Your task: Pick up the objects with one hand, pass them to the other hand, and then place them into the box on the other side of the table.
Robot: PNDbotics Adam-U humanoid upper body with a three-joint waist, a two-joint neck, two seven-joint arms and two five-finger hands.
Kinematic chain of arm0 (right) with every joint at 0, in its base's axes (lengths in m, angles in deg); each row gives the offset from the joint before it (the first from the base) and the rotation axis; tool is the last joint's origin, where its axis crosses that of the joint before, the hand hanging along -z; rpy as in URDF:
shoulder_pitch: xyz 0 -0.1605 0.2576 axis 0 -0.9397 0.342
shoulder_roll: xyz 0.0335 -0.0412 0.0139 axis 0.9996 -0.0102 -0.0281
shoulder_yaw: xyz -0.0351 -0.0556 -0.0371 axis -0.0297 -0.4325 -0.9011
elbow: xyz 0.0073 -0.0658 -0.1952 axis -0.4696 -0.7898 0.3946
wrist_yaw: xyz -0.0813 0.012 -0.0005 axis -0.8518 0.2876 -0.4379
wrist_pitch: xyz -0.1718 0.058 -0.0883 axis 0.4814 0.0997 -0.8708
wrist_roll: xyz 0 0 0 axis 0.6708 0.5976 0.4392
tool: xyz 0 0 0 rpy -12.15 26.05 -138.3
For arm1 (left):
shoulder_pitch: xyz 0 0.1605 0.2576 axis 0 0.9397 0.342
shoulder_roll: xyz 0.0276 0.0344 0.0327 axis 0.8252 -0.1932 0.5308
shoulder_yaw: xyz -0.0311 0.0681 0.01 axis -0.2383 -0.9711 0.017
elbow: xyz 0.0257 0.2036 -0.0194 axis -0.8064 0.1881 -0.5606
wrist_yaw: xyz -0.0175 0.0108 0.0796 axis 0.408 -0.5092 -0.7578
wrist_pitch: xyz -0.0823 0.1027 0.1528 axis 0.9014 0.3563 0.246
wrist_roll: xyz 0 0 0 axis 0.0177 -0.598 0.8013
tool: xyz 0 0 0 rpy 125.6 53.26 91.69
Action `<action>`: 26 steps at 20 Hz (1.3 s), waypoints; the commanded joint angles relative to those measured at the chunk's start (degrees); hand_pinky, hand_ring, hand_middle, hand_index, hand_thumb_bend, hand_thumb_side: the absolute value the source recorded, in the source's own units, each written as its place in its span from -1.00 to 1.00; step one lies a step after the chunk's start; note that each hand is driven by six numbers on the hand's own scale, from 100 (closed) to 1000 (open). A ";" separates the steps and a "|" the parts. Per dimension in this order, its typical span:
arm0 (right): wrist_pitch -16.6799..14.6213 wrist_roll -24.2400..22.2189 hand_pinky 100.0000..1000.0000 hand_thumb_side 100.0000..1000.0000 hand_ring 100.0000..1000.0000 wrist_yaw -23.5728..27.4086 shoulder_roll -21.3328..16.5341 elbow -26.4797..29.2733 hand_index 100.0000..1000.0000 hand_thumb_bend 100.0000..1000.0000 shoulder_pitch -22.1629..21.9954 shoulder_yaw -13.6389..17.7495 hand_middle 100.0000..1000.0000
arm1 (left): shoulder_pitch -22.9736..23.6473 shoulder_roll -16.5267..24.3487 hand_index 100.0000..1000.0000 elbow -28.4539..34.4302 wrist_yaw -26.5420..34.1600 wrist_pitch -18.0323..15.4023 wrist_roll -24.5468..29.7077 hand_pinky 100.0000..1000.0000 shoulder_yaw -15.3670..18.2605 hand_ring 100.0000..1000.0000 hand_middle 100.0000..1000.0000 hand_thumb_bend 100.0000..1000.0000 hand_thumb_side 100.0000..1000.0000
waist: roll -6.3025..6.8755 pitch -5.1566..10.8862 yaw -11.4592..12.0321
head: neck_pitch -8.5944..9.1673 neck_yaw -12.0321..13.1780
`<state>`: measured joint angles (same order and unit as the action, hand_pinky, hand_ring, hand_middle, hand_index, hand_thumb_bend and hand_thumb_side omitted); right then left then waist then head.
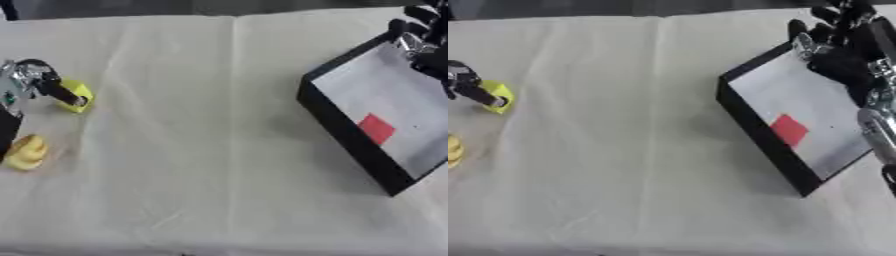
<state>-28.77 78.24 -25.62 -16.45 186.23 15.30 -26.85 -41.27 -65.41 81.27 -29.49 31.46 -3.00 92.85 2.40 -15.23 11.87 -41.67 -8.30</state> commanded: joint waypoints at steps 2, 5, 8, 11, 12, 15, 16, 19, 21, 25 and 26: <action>-0.24 0.38 1.00 -0.85 0.93 0.27 -1.66 1.17 1.00 -0.75 0.40 0.87 0.92 | -1.80 1.75 -0.02 2.26 1.09 1.01 0.08 0.60 0.50 0.57 0.27 -0.69 -1.00 | -0.25 1.70 0.07 | 0.00 0.00; -0.33 0.55 1.00 -0.85 0.93 0.42 -1.67 1.17 1.00 -0.75 0.41 1.02 0.92 | -2.55 2.27 -0.06 3.65 1.95 0.92 0.33 0.61 0.69 0.56 0.26 -0.74 -1.00 | -0.36 1.72 0.15 | -0.08 -0.20; -0.31 0.69 1.00 -0.85 0.93 0.60 -1.67 1.17 1.00 -0.75 0.47 1.10 0.92 | -3.29 2.79 -0.08 4.72 2.49 0.56 0.59 0.61 0.75 0.55 0.25 -0.78 -1.00 | -0.44 1.74 0.26 | -0.14 -0.58; -0.46 0.70 1.00 -0.86 0.93 0.74 -1.70 1.17 1.00 -0.76 0.57 1.17 0.92 | -3.66 3.00 -0.10 6.29 3.22 0.18 0.35 0.60 1.01 0.53 0.23 -0.85 -1.00 | -0.57 1.81 0.31 | 0.05 -0.78; -0.57 0.77 1.00 -0.86 0.93 0.83 -1.70 1.17 1.00 -0.76 0.64 1.28 0.92 | -3.56 3.00 -0.10 7.42 3.86 0.01 -0.26 0.59 1.22 0.50 0.21 -0.88 -1.00 | -0.64 1.83 0.33 | 0.13 -0.89; -0.98 0.91 1.00 -0.87 0.93 1.22 -1.83 1.17 1.00 -0.76 1.01 1.52 0.92 | -2.52 2.66 -0.13 13.17 5.20 -1.87 -6.31 0.55 1.20 0.43 0.20 -1.00 -1.00 | -0.92 1.84 0.38 | 0.31 -1.51; -1.11 0.92 1.00 -0.88 0.93 1.38 -1.93 1.17 1.00 -0.77 1.20 1.58 0.92 | -1.84 2.37 -0.13 15.15 6.39 -3.08 -8.99 0.54 1.44 0.40 0.20 -1.00 -1.00 | -1.02 1.83 0.43 | 0.36 -1.71; -1.57 0.96 1.00 -0.89 0.93 1.97 -2.35 1.17 1.00 -0.78 2.06 1.79 0.91 | 1.01 1.46 -0.15 20.30 11.36 -7.52 -16.81 0.55 1.63 0.37 0.18 -1.00 -0.89 | -1.36 1.78 0.57 | 0.46 -2.55; -1.97 0.74 1.00 -0.90 0.93 2.34 -2.84 1.17 1.00 -0.78 2.81 1.81 0.91 | 3.40 0.77 -0.15 23.88 14.06 -11.38 -21.10 0.54 1.04 0.36 0.17 -1.00 -0.90 | -1.67 1.75 0.70 | 0.57 -3.22; -2.24 -0.32 1.00 -0.91 0.93 3.20 -3.79 1.17 1.00 -0.79 5.07 1.45 0.92 | 8.17 -2.12 -0.16 31.89 13.80 -15.63 -29.04 0.53 0.35 0.32 0.14 -1.00 -0.89 | -2.47 1.78 0.97 | 0.92 -4.17; -2.11 -0.73 1.00 -0.92 0.93 3.47 -4.05 1.17 1.00 -0.79 6.01 1.24 0.92 | 9.53 -3.20 -0.16 34.50 13.29 -16.05 -30.87 0.52 0.46 0.31 0.14 -1.00 -0.89 | -2.72 1.84 1.00 | 1.02 -4.30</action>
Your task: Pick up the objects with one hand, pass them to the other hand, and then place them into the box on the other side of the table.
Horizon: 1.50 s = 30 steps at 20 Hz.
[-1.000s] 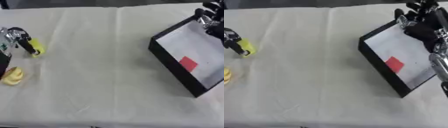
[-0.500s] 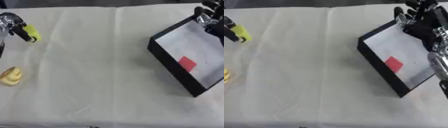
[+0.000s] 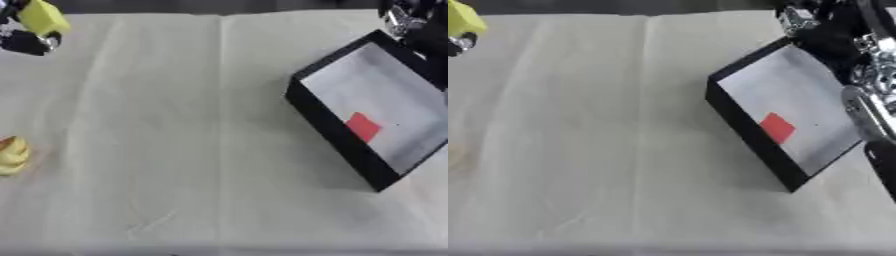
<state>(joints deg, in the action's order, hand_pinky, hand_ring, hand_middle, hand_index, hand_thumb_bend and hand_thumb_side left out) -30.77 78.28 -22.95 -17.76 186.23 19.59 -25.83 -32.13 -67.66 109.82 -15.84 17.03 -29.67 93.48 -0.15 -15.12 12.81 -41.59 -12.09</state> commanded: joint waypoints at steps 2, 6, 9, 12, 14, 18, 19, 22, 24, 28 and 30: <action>0.31 -1.42 1.00 -0.91 0.94 1.19 -3.12 1.17 1.00 -0.78 3.06 -0.08 0.93 | 2.24 -2.37 -0.18 9.70 -1.61 -1.78 -6.48 0.52 -0.05 0.29 0.12 -1.00 -0.91 | -0.47 1.83 0.06 | 0.98 -0.66; 3.87 -5.13 1.00 -0.79 0.99 0.56 -4.82 1.17 1.00 -0.78 8.41 -3.00 0.99 | 7.36 -6.60 -0.16 18.26 -7.14 -2.88 -12.60 0.51 -0.64 0.29 0.13 -1.00 -0.96 | -1.33 2.30 0.12 | 0.82 -1.19; 7.67 -8.20 1.00 -0.72 1.00 -0.68 -4.95 1.17 1.00 -0.78 11.67 -5.71 1.00 | 9.89 -8.69 -0.16 21.27 -10.24 -3.81 -13.45 0.51 -1.42 0.29 0.14 -1.00 -0.96 | -1.59 2.48 0.24 | 0.47 -1.73; 12.01 -10.82 1.00 -0.67 1.00 -2.26 -3.66 1.17 1.00 -0.74 14.80 -8.37 1.00 | 12.05 -9.95 -0.15 23.35 -13.05 -5.09 -13.52 0.51 -2.38 0.30 0.15 -1.00 -1.00 | -1.64 2.56 0.25 | 0.16 -2.33; 14.99 -12.25 1.00 -0.66 1.00 -3.44 -2.41 1.17 1.00 -0.71 16.54 -10.06 1.00 | 13.25 -10.70 -0.14 24.31 -16.19 -5.84 -14.55 0.50 -2.83 0.30 0.15 -1.00 -1.00 | -1.68 2.60 0.19 | -0.12 -2.79; 20.41 -14.53 1.00 -0.63 1.00 -6.11 0.46 1.17 1.00 -0.62 19.60 -13.48 1.00 | 15.09 -12.35 -0.13 26.25 -22.13 -6.66 -17.93 0.50 -3.67 0.31 0.16 -1.00 -1.00 | -1.74 2.63 -0.01 | -0.51 -3.77; 21.80 -14.92 1.00 -0.64 1.00 -6.85 1.31 1.17 1.00 -0.61 20.27 -14.26 1.00 | 15.47 -12.71 -0.13 26.65 -23.35 -6.95 -18.88 0.50 -3.91 0.32 0.16 -1.00 -1.00 | -1.73 2.62 -0.07 | -0.53 -4.01; 25.11 -15.64 1.00 -0.65 1.00 -8.62 3.60 1.17 1.00 -0.56 22.14 -16.47 1.00 | 16.71 -13.68 -0.12 27.77 -25.75 -7.83 -21.73 0.50 -4.69 0.32 0.16 -1.00 -1.00 | -1.64 2.57 -0.14 | -0.62 -4.87; 26.50 -16.15 1.00 -0.65 1.00 -9.60 4.68 1.17 1.00 -0.55 23.21 -17.84 1.00 | 17.45 -14.18 -0.11 28.27 -26.59 -8.59 -23.41 0.50 -5.27 0.32 0.16 -1.00 -1.00 | -1.58 2.52 -0.14 | -0.69 -5.29; 28.06 -17.80 1.00 -0.64 1.00 -10.89 6.32 1.17 1.00 -0.51 24.91 -20.37 1.00 | 18.48 -15.23 -0.10 29.17 -27.87 -9.80 -26.11 0.50 -6.22 0.31 0.16 -1.00 -1.00 | -1.60 2.42 -0.02 | -0.72 -6.40; 28.82 -18.74 1.00 -0.64 1.00 -11.09 7.09 1.17 1.00 -0.50 25.52 -21.41 1.00 | 18.86 -15.72 -0.10 29.61 -28.77 -10.09 -27.70 0.50 -6.52 0.31 0.16 -1.00 -1.00 | -1.69 2.38 0.04 | -0.70 -6.66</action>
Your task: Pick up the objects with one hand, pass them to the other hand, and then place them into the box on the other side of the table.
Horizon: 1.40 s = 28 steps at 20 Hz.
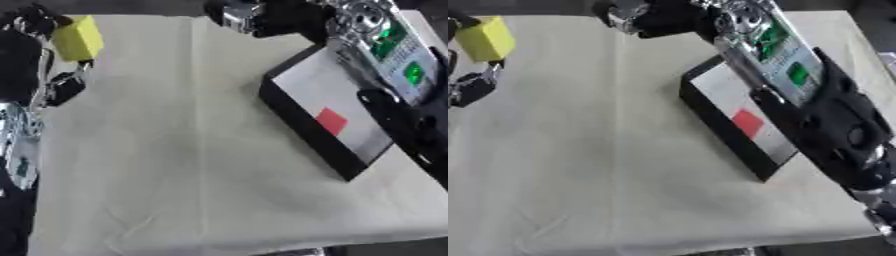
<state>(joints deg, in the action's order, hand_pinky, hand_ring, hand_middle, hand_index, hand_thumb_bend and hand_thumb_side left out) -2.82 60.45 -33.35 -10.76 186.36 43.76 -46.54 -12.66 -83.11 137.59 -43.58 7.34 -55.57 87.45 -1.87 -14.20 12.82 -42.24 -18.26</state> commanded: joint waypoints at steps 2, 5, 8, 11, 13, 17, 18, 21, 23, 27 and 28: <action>1.52 -1.82 1.00 -0.63 1.00 -0.82 0.73 1.04 1.00 -0.48 1.82 -1.61 1.00 | -0.31 -0.75 -0.10 2.16 -1.97 -0.54 -3.33 0.50 -0.77 0.31 0.16 -1.00 -1.00 | -0.10 1.39 0.11 | 0.10 -0.62; 2.88 -3.42 1.00 -0.60 1.00 -0.70 1.93 1.04 1.00 -0.46 2.35 -3.08 1.00 | 0.11 -1.54 -0.09 2.48 -3.74 -1.06 -4.97 0.50 -1.35 0.32 0.16 -1.00 -1.00 | -0.29 1.23 0.28 | 0.43 -0.82; 3.93 -4.94 1.00 -0.58 1.00 -0.48 2.97 1.04 1.00 -0.46 2.63 -4.29 1.00 | 0.46 -2.14 -0.09 2.80 -5.99 -1.20 -6.55 0.50 -1.63 0.32 0.16 -1.00 -1.00 | -0.45 1.13 0.32 | 0.57 -0.99; 4.94 -5.56 1.00 -0.57 1.00 -0.52 3.86 1.04 1.00 -0.45 2.93 -5.19 1.00 | 0.67 -2.79 -0.10 3.01 -8.34 -1.00 -8.17 0.49 -1.91 0.31 0.15 -1.00 -1.00 | -0.54 1.04 0.32 | 0.65 -1.09; 5.76 -5.14 1.00 -0.56 1.00 -0.66 4.45 1.04 1.00 -0.46 3.25 -5.64 1.00 | 0.78 -3.37 -0.10 3.20 -9.72 -0.86 -8.97 0.49 -2.22 0.31 0.15 -1.00 -1.00 | -0.63 0.97 0.30 | 0.59 -1.27; 7.56 -3.58 1.00 -0.50 1.00 -0.62 5.33 0.98 1.00 -0.49 4.18 -6.74 1.00 | 0.83 -4.57 -0.10 3.57 -12.19 -0.75 -9.93 0.48 -2.91 0.31 0.16 -0.98 -1.00 | -0.86 0.76 0.46 | 0.61 -1.50; 8.03 -3.00 1.00 -0.50 1.00 -0.59 5.48 0.79 1.00 -0.49 4.47 -7.03 1.00 | 0.89 -4.79 -0.10 3.62 -12.60 -0.74 -10.14 0.48 -3.06 0.31 0.16 -0.98 -1.00 | -0.90 0.73 0.51 | 0.61 -1.58; 8.53 -0.90 1.00 -0.50 1.00 -0.68 5.61 -0.61 1.00 -0.48 5.53 -7.78 1.00 | 1.22 -5.39 -0.10 3.65 -13.14 -0.88 -11.34 0.48 -3.54 0.30 0.15 -1.00 -1.00 | -1.04 0.69 0.70 | 0.47 -1.94; 8.10 0.51 1.00 -0.52 1.00 -1.03 5.65 -2.06 1.00 -0.47 6.13 -8.13 1.00 | 1.48 -5.83 -0.10 3.81 -13.15 -1.08 -12.34 0.48 -3.95 0.30 0.15 -1.00 -1.00 | -1.13 0.61 0.88 | 0.58 -2.14; 6.48 2.42 1.00 -0.51 1.00 -2.15 5.89 -4.85 1.00 -0.47 6.75 -8.54 1.00 | 1.91 -6.51 -0.10 4.27 -12.73 -1.66 -13.79 0.47 -4.69 0.29 0.15 -1.00 -1.00 | -1.24 0.40 1.25 | 0.75 -2.53; 6.20 2.58 1.00 -0.50 1.00 -2.39 6.03 -5.52 1.00 -0.47 6.85 -8.69 1.00 | 1.96 -6.66 -0.10 4.42 -12.61 -1.70 -14.09 0.47 -4.78 0.29 0.15 -1.00 -1.00 | -1.26 0.35 1.34 | 0.75 -2.67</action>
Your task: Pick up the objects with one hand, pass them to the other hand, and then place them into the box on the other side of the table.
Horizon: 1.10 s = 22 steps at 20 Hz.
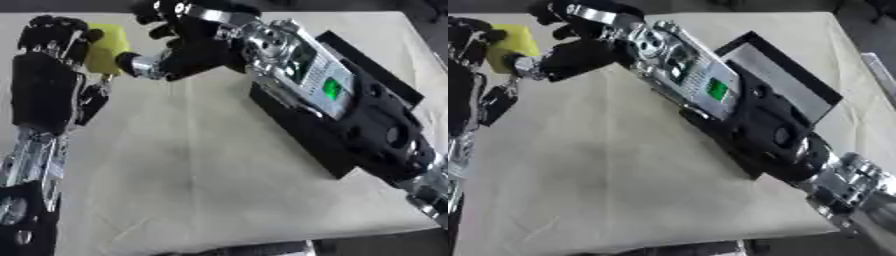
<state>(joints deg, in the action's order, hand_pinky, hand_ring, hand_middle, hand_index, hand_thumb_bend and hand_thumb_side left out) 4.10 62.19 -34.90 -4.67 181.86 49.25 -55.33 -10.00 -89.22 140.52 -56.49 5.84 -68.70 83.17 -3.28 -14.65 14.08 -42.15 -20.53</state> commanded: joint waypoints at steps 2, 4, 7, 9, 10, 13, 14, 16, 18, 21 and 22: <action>-1.17 0.94 1.00 -0.50 1.00 -1.48 0.21 -2.23 1.00 -0.47 1.56 -0.23 1.00 | -0.68 -0.81 -0.10 1.85 0.55 -0.34 -1.62 0.47 -0.74 0.29 0.14 -1.00 -1.00 | 0.11 0.72 0.30 | 0.62 -0.67; -1.61 1.00 1.00 -0.50 1.00 -2.37 0.44 -3.43 1.00 -0.46 1.66 -0.42 1.00 | -0.65 -0.97 -0.10 2.24 0.82 -0.54 -2.45 0.47 -0.97 0.28 0.14 -1.00 -1.00 | 0.05 0.65 0.50 | 0.64 -0.88; -2.36 0.45 1.00 -0.46 1.00 -3.27 0.77 -5.28 1.00 -0.47 1.73 -0.81 1.00 | -0.68 -1.12 -0.10 2.52 1.18 -0.86 -3.60 0.47 -1.23 0.28 0.14 -1.00 -1.00 | -0.03 0.57 0.69 | 0.72 -1.10; -2.92 -0.32 1.00 -0.47 1.00 -3.46 0.97 -5.98 1.00 -0.46 1.70 -1.05 1.00 | -0.64 -1.19 -0.10 2.40 1.24 -0.94 -3.79 0.47 -1.22 0.28 0.14 -1.00 -1.00 | -0.12 0.51 0.72 | 0.67 -1.08; -3.12 -0.67 1.00 -0.46 1.00 -3.45 1.04 -6.13 1.00 -0.47 1.69 -1.11 1.00 | -0.62 -1.24 -0.10 2.31 1.11 -0.87 -3.73 0.47 -1.17 0.28 0.14 -1.00 -1.00 | -0.17 0.47 0.72 | 0.62 -1.03; -3.23 -1.45 1.00 -0.46 1.00 -3.35 1.26 -6.64 1.00 -0.46 1.82 -1.30 1.00 | -0.76 -1.53 -0.10 2.45 1.05 -1.06 -3.97 0.48 -1.32 0.28 0.14 -1.00 -1.00 | -0.28 0.31 0.73 | 0.54 -0.93; -3.30 -1.52 1.00 -0.48 1.00 -3.38 1.35 -6.92 1.00 -0.45 1.90 -1.35 1.00 | -0.81 -1.63 -0.10 2.47 1.13 -1.24 -4.14 0.47 -1.39 0.28 0.14 -1.00 -1.00 | -0.30 0.25 0.75 | 0.58 -0.92; -3.57 -1.46 1.00 -0.48 1.00 -3.29 1.77 -7.99 1.00 -0.46 2.17 -1.46 1.00 | -0.94 -2.01 -0.10 2.22 1.18 -1.78 -4.53 0.47 -1.61 0.27 0.14 -1.00 -1.00 | -0.34 0.08 0.84 | 0.73 -0.96; -4.01 -1.28 1.00 -0.48 1.00 -3.01 2.27 -9.06 1.00 -0.47 2.48 -1.57 1.00 | -1.02 -2.48 -0.10 1.75 0.85 -2.25 -4.69 0.48 -1.82 0.28 0.14 -1.00 -1.00 | -0.41 -0.08 0.90 | 0.91 -0.97; -4.45 -0.75 1.00 -0.47 1.00 -2.44 2.62 -9.81 1.00 -0.49 2.73 -1.52 1.00 | -1.06 -2.93 -0.10 1.16 0.24 -2.60 -4.77 0.48 -2.06 0.28 0.14 -1.00 -1.00 | -0.44 -0.21 0.90 | 0.97 -1.05; -4.49 -0.48 1.00 -0.47 1.00 -2.14 2.71 -10.00 1.00 -0.49 2.81 -1.49 1.00 | -1.07 -3.08 -0.10 1.02 0.09 -2.72 -4.83 0.48 -2.17 0.28 0.14 -1.00 -1.00 | -0.44 -0.26 0.89 | 0.97 -1.09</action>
<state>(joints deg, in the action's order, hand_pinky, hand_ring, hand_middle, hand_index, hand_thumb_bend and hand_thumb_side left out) -0.16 61.40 -37.49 -1.66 171.66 50.82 -57.24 -9.94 -91.70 140.91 -56.16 3.43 -73.39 81.43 -3.95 -15.85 14.95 -41.90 -21.35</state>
